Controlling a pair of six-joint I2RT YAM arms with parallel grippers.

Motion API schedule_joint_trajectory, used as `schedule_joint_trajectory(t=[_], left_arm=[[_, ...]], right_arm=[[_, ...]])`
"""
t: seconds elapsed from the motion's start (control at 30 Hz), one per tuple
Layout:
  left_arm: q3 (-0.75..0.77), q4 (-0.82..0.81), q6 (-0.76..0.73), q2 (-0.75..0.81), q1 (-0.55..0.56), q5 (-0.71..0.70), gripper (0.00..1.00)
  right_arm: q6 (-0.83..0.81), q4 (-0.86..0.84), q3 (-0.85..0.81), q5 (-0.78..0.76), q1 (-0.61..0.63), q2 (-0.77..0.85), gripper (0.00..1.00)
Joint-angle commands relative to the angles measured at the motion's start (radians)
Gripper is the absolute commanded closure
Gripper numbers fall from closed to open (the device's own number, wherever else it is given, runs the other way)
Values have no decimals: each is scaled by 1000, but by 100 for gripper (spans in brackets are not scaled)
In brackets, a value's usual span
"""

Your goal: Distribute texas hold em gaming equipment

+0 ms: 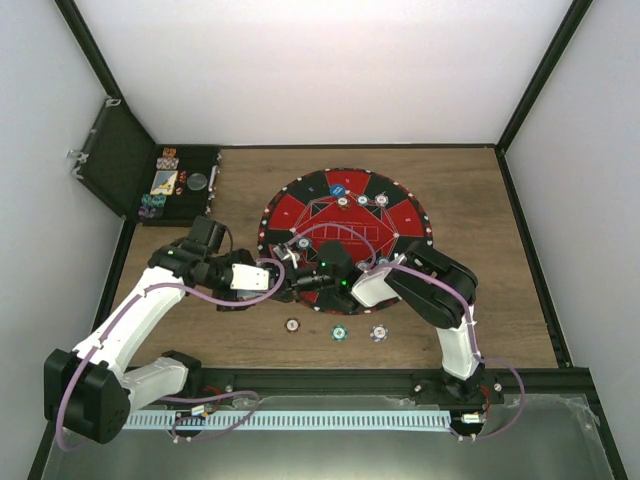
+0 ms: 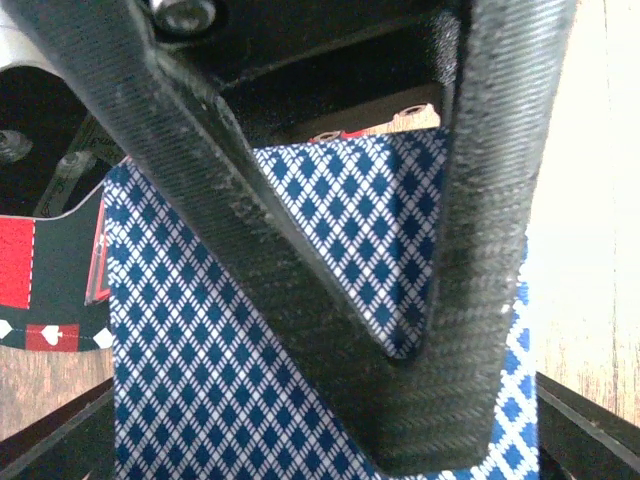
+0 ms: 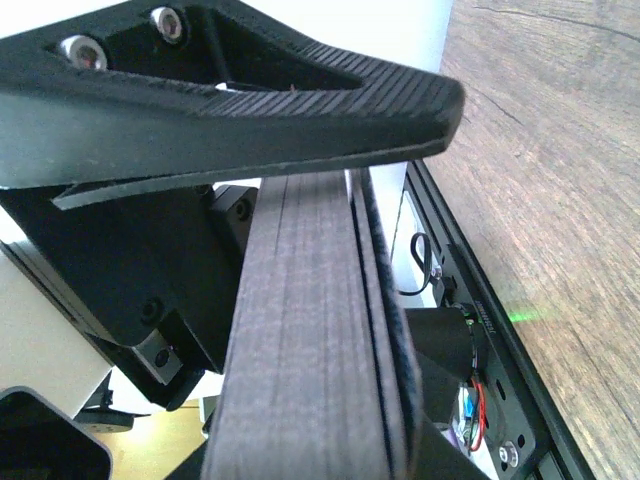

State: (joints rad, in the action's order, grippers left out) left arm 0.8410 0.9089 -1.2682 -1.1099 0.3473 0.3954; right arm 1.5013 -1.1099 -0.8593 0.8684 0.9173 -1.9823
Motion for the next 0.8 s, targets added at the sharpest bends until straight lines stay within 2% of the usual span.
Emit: schedule_joint_trajectory(t=[0.0,0.2,0.3,0.37,0.43,0.5,0.77], left_arm=[[-12,0,-16,-4,0,14,13],[2,-7,-9,-10,0,25,28],[6,-4,-5,-8,1,26,30],[5,-4,-5,-1,1,28,25],[4,-5,5,13,0,29,7],[5,12,0,22,0,34,1],[24,56,-5,19,1,38,2]], right_arm=[[7,-66,-11,19,11,-6,97],[1,-50,-4,19,11,-4,97],[-5,-33,-6,18,11,-5,97],[-9,-22,-9,16,11,-4,97],[-19,0,-13,13,12,-1,97],[-29,17,-17,12,12,3,97],[-59,73,-31,6,15,13,97]])
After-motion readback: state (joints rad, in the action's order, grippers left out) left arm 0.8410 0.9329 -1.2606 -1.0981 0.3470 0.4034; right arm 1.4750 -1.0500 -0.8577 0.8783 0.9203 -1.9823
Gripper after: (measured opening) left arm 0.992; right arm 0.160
